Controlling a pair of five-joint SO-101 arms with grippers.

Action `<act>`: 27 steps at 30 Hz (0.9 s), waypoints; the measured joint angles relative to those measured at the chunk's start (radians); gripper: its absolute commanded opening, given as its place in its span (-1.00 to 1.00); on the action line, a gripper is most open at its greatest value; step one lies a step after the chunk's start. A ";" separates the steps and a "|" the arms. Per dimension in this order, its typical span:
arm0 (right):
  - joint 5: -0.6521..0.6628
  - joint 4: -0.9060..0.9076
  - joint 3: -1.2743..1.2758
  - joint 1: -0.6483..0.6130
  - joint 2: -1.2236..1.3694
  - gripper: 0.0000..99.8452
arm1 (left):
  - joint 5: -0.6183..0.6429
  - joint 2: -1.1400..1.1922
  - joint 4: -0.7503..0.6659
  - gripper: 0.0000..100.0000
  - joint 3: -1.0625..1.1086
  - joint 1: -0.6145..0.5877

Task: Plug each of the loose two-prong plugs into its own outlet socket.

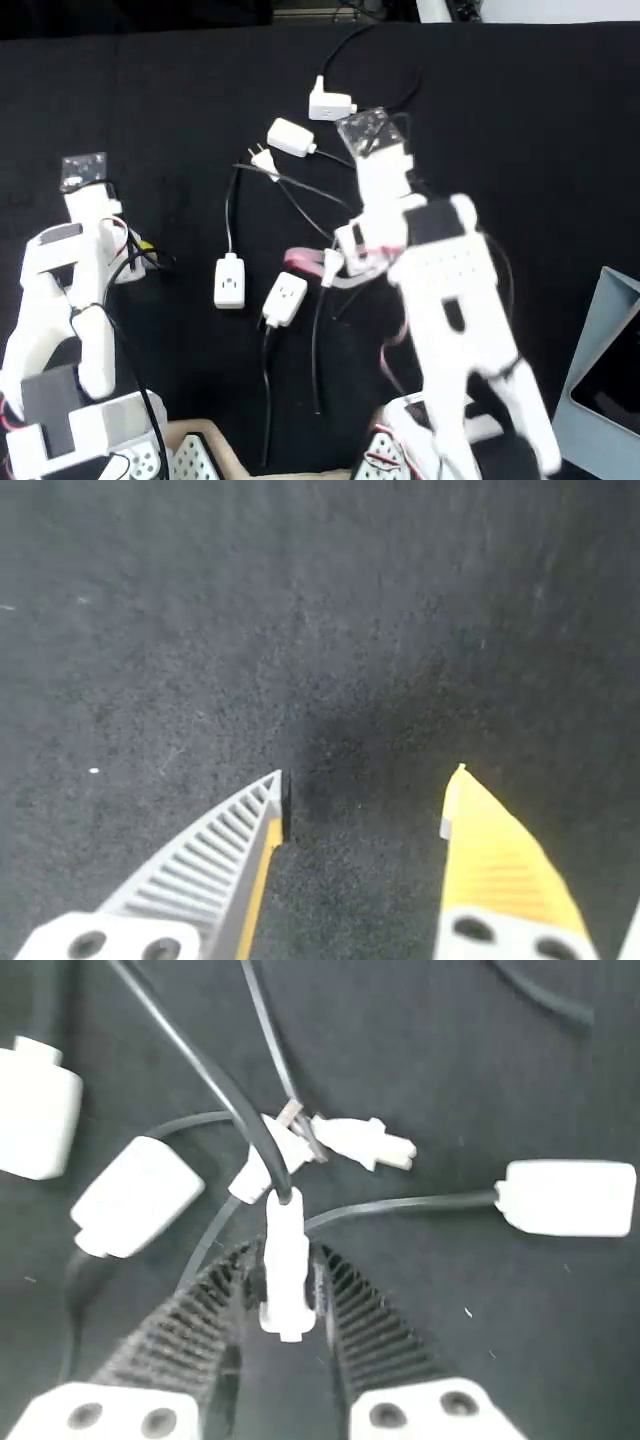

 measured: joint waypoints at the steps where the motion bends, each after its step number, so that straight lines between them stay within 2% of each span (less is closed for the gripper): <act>1: -0.014 -0.021 0.032 -0.021 -0.041 -0.98 | 0.015 -0.025 0.000 -0.48 0.000 0.000; 6: -0.083 -0.199 0.199 -0.120 -0.210 -0.98 | 0.107 -0.189 0.006 -0.48 0.002 0.018; 13: -0.160 -0.462 0.374 -0.241 -0.319 -0.98 | 0.207 -0.388 0.006 -0.48 0.043 0.167; 21: -0.173 -0.654 0.473 -0.373 -0.327 -0.98 | 0.321 -0.433 0.008 -0.48 0.043 0.311; 27: -0.173 -0.727 0.535 -0.385 -0.327 -0.98 | 0.367 -0.433 0.008 -0.48 0.043 0.388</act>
